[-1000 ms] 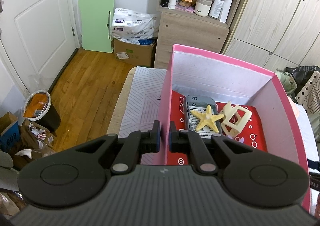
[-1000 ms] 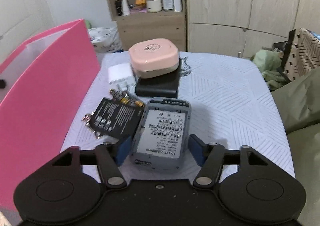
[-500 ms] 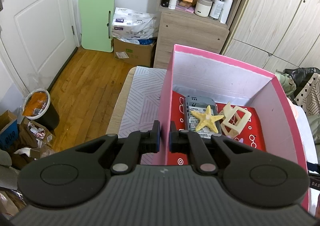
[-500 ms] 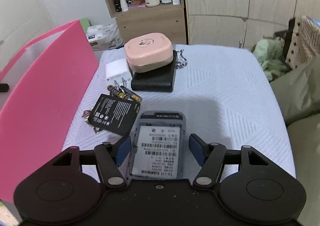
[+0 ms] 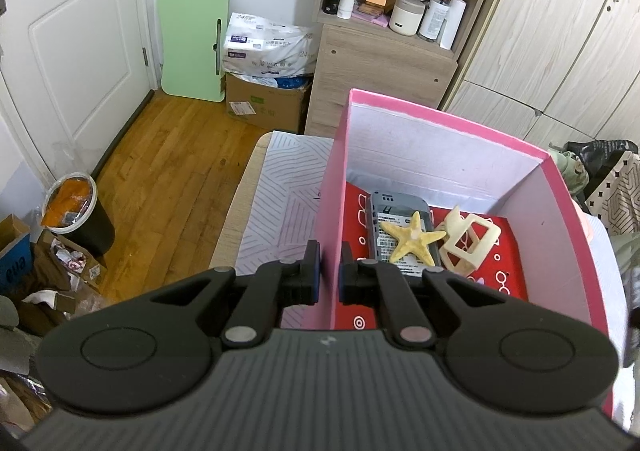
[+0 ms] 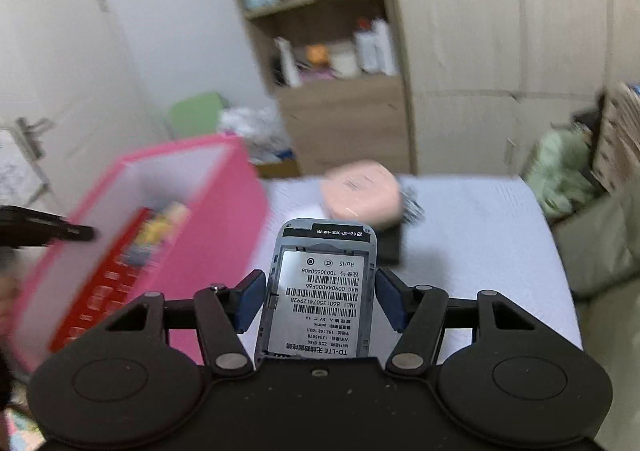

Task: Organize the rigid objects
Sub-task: 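Lower the grey device into the pink box and release, then move the right gripper to the black phone battery and grasp it, then carry the black battery into the pink box and release, then grasp the keys on the table with the right gripper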

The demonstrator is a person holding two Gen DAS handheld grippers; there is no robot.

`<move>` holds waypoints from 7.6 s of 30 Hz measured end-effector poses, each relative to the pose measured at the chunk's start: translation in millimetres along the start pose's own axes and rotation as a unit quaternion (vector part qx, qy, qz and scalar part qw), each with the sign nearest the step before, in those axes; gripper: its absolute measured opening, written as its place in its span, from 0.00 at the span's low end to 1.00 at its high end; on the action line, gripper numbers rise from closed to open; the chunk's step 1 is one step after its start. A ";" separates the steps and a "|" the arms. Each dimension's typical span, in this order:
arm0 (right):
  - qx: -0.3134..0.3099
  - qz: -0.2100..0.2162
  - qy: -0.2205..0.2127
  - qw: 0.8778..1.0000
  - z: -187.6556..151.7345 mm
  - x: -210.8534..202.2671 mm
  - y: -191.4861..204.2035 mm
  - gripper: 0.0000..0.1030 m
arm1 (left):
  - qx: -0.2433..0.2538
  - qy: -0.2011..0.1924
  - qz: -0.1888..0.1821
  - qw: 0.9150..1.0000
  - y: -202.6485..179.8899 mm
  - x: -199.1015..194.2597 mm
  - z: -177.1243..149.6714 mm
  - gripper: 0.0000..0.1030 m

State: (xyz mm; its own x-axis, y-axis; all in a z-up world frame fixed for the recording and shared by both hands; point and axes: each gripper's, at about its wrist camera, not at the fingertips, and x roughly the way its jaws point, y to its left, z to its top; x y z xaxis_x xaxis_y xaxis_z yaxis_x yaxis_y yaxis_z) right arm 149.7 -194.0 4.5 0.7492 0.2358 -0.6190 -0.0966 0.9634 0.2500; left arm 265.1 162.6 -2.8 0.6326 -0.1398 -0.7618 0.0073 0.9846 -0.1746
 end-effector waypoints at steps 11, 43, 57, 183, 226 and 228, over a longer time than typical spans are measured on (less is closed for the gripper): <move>-0.108 0.153 0.003 0.982 44.3 2.5 84.2 0.64 | -0.009 0.001 -0.008 1.000 4.1 0.2 -0.3 0.08; -0.382 0.248 0.171 0.874 57.4 98.2 173.2 0.63 | -0.006 0.002 -0.009 1.000 5.3 -0.3 1.0 0.08; -0.179 0.180 0.030 0.967 58.4 8.1 63.2 0.64 | -0.002 0.002 -0.005 1.000 4.2 -0.7 1.7 0.08; -0.288 0.102 0.061 0.950 47.5 27.5 123.2 0.54 | -0.019 0.000 -0.027 0.999 9.9 -2.0 1.5 0.09; -0.155 0.064 -0.047 0.985 -24.5 59.5 36.0 0.03 | -0.013 -0.002 -0.016 1.000 9.1 -1.3 -2.5 0.09; -0.149 0.063 -0.060 0.985 -22.4 49.9 35.8 0.03 | -0.008 -0.002 -0.013 1.000 8.1 -1.6 -3.6 0.09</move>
State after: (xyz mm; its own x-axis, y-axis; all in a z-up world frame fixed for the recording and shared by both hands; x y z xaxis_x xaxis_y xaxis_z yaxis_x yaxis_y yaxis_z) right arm 169.0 -144.9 -34.1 0.7897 0.3563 -0.4994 -0.3687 0.9263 0.0779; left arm 261.3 170.4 -5.2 0.6357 -0.1643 -0.7543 0.0113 0.9790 -0.2037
